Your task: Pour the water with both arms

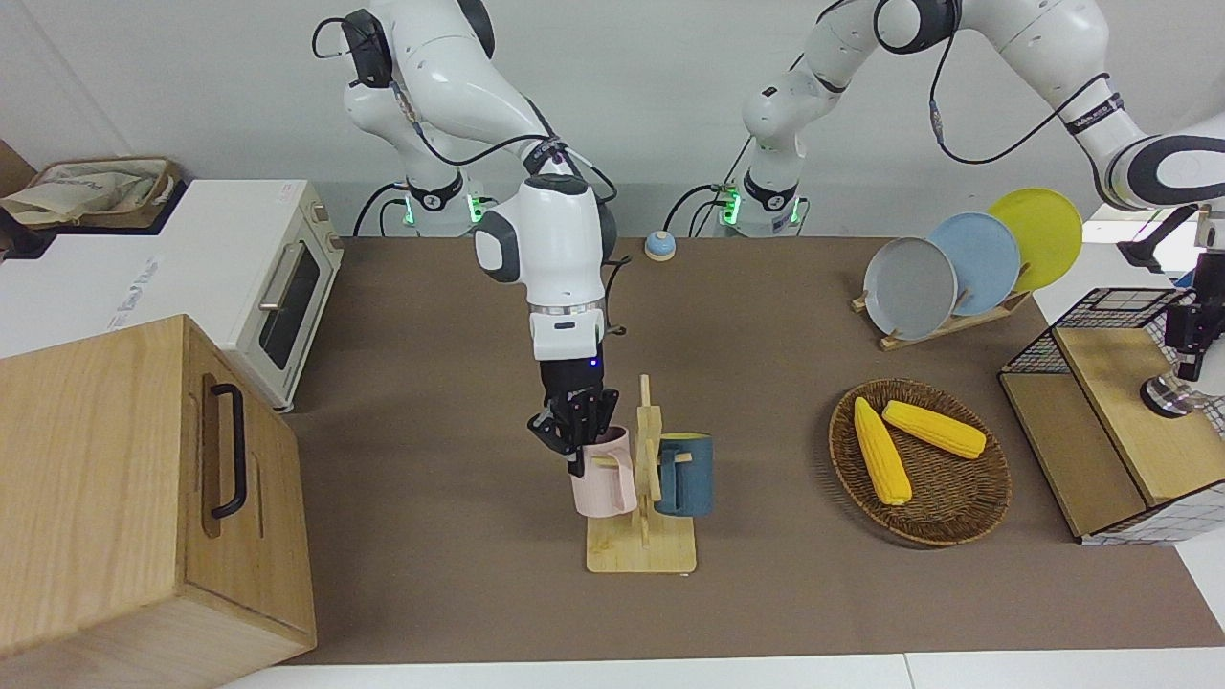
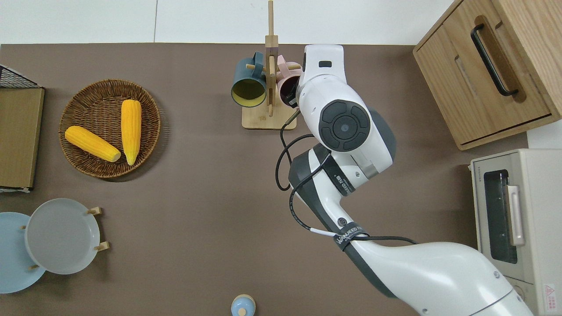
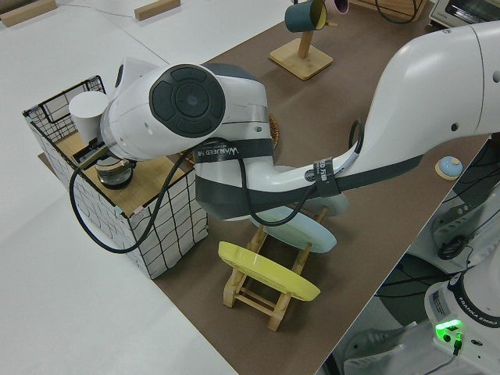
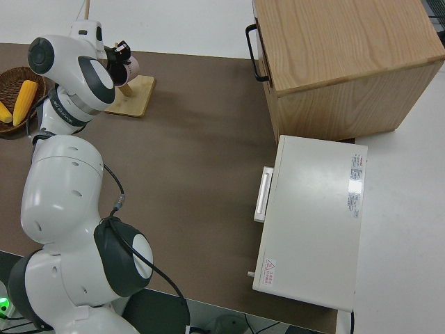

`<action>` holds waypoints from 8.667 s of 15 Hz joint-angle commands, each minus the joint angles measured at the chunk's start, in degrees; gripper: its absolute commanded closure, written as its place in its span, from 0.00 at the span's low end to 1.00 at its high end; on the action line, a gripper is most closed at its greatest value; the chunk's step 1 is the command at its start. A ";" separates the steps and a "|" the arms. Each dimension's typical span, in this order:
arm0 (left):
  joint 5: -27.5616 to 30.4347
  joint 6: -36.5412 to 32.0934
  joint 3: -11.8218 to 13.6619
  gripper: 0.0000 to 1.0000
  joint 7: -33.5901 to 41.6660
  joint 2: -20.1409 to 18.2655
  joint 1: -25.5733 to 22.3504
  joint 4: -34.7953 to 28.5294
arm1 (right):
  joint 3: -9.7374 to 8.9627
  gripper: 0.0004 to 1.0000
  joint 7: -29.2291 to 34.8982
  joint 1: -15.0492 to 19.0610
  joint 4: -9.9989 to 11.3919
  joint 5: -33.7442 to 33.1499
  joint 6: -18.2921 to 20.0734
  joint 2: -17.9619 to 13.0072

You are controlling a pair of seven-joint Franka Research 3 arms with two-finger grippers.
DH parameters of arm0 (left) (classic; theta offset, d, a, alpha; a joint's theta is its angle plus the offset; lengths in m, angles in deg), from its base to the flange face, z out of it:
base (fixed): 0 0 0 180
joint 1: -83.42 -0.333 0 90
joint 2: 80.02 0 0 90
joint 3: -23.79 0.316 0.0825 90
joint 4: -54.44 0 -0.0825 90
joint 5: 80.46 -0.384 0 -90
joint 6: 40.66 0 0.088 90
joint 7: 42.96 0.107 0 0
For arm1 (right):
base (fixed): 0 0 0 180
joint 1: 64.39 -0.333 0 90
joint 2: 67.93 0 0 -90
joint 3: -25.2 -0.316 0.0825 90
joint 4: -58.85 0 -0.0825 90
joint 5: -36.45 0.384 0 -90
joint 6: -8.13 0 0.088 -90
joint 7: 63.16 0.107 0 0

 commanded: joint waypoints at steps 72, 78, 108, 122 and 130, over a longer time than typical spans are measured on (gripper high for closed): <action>-12.62 -9.60 -0.14 1.00 -19.96 -10.00 1.42 2.31 | 0.18 0.94 -11.23 9.21 20.36 1.45 8.90 -22.03; -15.00 -10.22 -0.14 1.00 -23.66 -12.90 3.62 2.05 | 0.01 0.98 -8.26 10.88 25.56 1.44 10.29 -26.52; -29.24 -12.07 18.85 1.00 -43.61 -29.41 31.91 -17.89 | -20.65 0.99 58.90 7.64 5.88 27.30 27.97 -14.75; -32.76 -9.43 12.43 1.00 -49.24 -40.06 32.36 -31.35 | -11.69 0.99 71.28 -6.07 -15.72 21.57 27.35 6.51; -34.15 -10.39 10.50 1.00 -50.03 -42.52 33.94 -35.39 | -6.06 0.98 83.94 -12.32 -27.96 22.45 26.82 16.10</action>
